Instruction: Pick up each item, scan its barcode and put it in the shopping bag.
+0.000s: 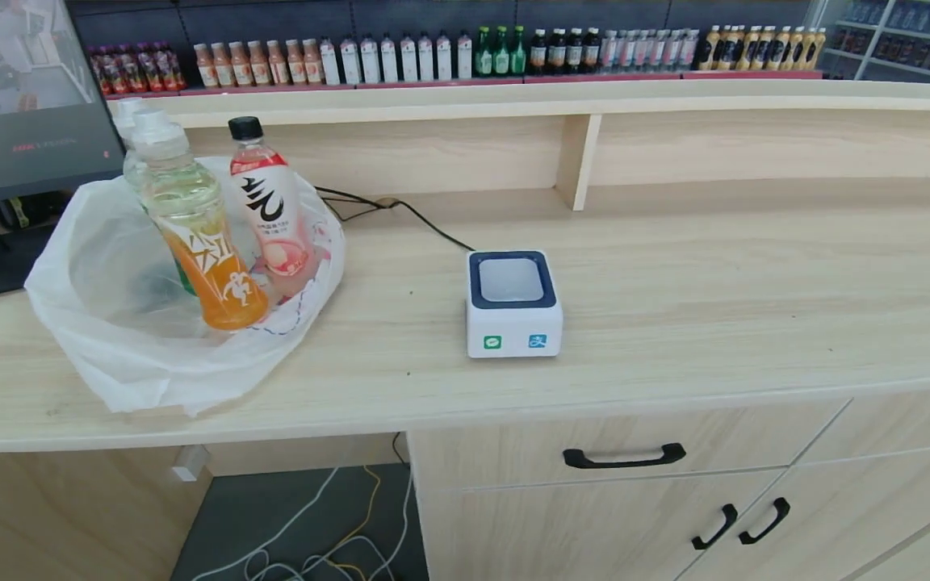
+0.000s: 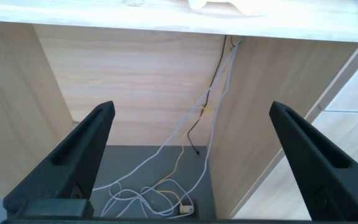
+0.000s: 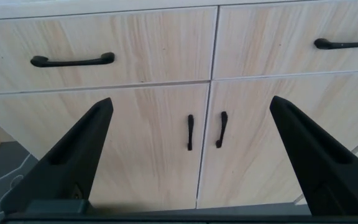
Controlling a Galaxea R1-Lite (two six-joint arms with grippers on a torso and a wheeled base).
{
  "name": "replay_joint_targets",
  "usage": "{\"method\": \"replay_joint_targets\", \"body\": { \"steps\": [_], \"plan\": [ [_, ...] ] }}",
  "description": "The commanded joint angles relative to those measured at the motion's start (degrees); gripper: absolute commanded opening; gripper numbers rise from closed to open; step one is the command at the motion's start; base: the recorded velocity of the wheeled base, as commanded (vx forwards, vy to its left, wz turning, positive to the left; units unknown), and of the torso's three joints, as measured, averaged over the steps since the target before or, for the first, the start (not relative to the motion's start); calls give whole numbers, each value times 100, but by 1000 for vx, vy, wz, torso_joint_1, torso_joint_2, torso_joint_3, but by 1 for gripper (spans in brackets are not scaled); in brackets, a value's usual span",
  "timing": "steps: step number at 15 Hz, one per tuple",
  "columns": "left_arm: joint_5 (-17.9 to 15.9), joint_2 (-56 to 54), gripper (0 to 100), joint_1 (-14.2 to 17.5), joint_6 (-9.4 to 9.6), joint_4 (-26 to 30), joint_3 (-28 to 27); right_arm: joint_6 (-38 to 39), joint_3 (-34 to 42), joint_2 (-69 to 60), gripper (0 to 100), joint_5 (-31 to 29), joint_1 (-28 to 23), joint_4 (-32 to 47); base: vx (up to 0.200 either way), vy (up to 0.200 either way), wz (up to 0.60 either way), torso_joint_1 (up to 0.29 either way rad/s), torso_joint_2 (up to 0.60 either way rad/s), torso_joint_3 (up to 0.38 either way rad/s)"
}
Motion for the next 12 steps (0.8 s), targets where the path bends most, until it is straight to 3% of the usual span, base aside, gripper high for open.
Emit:
{"method": "replay_joint_targets", "body": {
  "steps": [1,12],
  "plan": [
    [0,-2,100,0,0,-2,0,13,-4,14,100,-2,-1,-2,0,-200,0,2,7,2],
    [0,-2,100,0,0,-2,0,13,-4,14,100,-2,-1,-2,0,0,0,0,0,0]
  ]
}}
